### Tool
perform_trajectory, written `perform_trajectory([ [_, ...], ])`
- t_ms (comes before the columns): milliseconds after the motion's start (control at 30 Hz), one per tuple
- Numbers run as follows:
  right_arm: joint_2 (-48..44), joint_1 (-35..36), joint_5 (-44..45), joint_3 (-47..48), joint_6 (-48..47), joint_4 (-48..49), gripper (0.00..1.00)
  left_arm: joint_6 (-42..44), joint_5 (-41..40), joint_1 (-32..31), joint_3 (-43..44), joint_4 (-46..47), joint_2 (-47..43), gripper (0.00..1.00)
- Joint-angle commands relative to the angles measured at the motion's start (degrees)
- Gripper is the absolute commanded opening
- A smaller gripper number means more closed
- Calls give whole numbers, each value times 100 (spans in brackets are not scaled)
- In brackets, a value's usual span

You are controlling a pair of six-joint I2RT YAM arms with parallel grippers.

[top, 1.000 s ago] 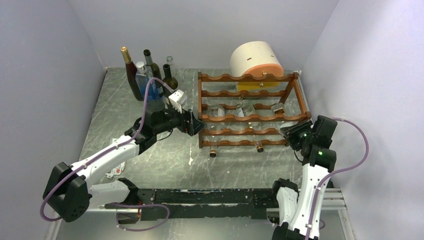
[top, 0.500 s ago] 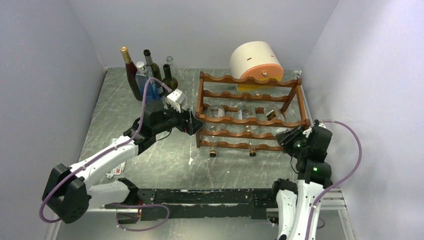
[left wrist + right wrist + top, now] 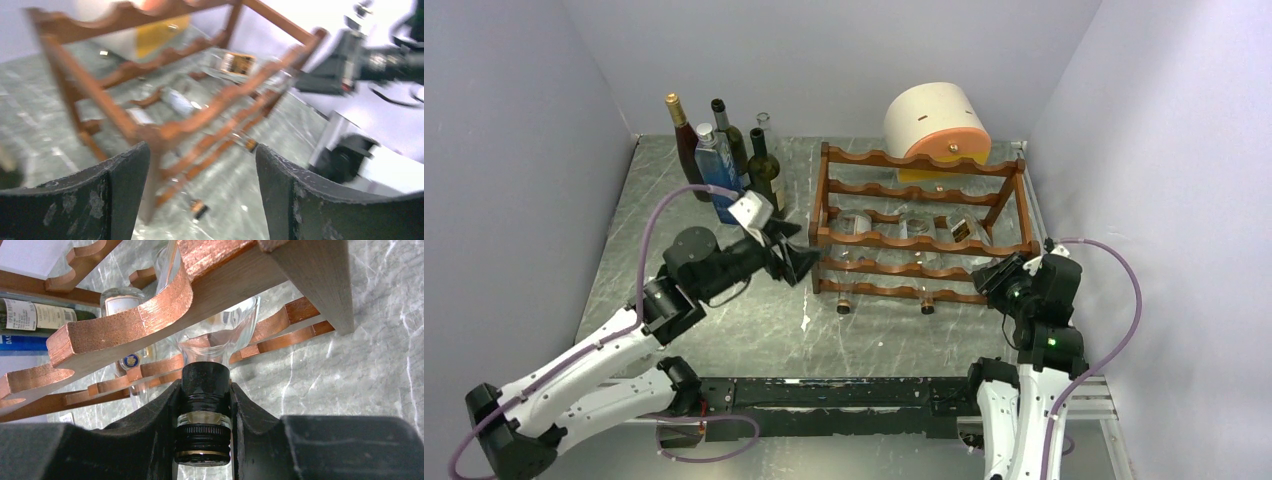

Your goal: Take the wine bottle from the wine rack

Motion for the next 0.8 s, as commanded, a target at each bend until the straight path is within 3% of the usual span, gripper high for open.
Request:
perform_trajectory([
  [0, -86, 207, -422, 48, -145, -242, 0, 50, -948, -1211, -67, 155, -56, 80],
  [100, -102, 258, -379, 58, -128, -257, 0, 355, -1597, -2136, 63, 523, 286, 80],
  [233, -129, 281, -279, 5, -57, -305, 0, 958, -2201, -3004, 870, 471, 1529, 77],
  [333, -161, 309, -244, 57, -58, -377, 0, 1124, -2195, -3114, 1542, 346, 2532, 72],
  [500, -287, 329, -93, 225, 9, -660, 0, 1193, -1868, -3123, 2031, 1150, 3640, 57],
  [767, -895, 328, -64, 308, 100, -1175, 0, 1252, -2125, -3094, 3088, 1310, 4933, 49],
])
